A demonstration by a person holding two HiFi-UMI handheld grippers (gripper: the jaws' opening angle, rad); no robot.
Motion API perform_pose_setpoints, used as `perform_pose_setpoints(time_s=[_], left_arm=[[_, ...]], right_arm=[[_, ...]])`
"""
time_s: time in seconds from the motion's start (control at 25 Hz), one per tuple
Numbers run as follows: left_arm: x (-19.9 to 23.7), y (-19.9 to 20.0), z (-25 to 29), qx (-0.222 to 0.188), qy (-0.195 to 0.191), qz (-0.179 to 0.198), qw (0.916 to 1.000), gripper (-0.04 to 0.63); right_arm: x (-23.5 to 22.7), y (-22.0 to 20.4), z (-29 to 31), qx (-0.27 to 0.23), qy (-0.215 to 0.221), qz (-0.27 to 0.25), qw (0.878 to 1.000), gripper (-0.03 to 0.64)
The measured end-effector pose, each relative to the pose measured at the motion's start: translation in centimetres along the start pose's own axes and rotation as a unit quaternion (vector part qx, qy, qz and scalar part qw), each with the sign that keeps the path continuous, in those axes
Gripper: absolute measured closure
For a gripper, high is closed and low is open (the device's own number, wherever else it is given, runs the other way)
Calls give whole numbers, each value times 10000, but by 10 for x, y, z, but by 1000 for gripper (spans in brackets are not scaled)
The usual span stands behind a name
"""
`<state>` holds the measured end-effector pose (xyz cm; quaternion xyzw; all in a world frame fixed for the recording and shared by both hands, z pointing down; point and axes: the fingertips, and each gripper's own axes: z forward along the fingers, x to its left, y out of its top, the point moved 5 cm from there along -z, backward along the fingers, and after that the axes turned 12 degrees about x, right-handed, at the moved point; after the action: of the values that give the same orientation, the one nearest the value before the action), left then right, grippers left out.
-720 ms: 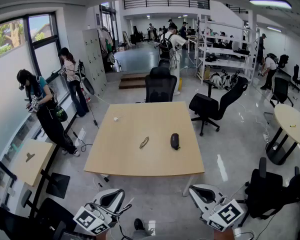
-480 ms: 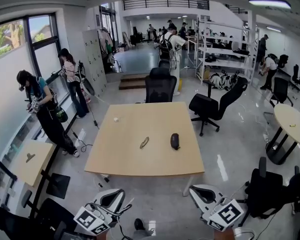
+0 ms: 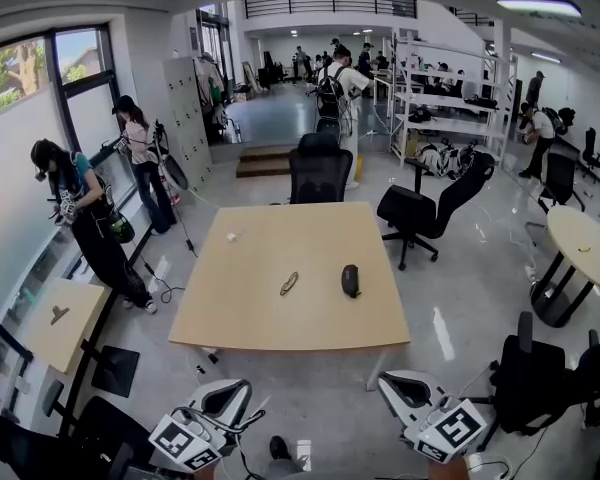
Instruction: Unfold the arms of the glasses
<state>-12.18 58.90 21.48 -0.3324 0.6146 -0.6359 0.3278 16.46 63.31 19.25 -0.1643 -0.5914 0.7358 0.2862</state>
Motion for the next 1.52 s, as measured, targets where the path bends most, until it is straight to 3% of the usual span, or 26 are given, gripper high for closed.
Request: perform_pose_setpoints(time_s=[0.44,0.8,1.12,1.52], left_arm=[[27,-10,6,97,74,-75,9999,589],[73,-17,29,166,-55,-142,9997,589],[149,-15,55,147,-233,-120,9995,589],[251,-5,89,127,-633,234,9976,589]], right_arm=[[-10,-5,33,-23,151,313,9994,609],[-27,-1,78,114,103,413,9990,609],[-49,13,144,166,-48,418,9990,609],[-65,34,231,67,-441,511,9977,609]])
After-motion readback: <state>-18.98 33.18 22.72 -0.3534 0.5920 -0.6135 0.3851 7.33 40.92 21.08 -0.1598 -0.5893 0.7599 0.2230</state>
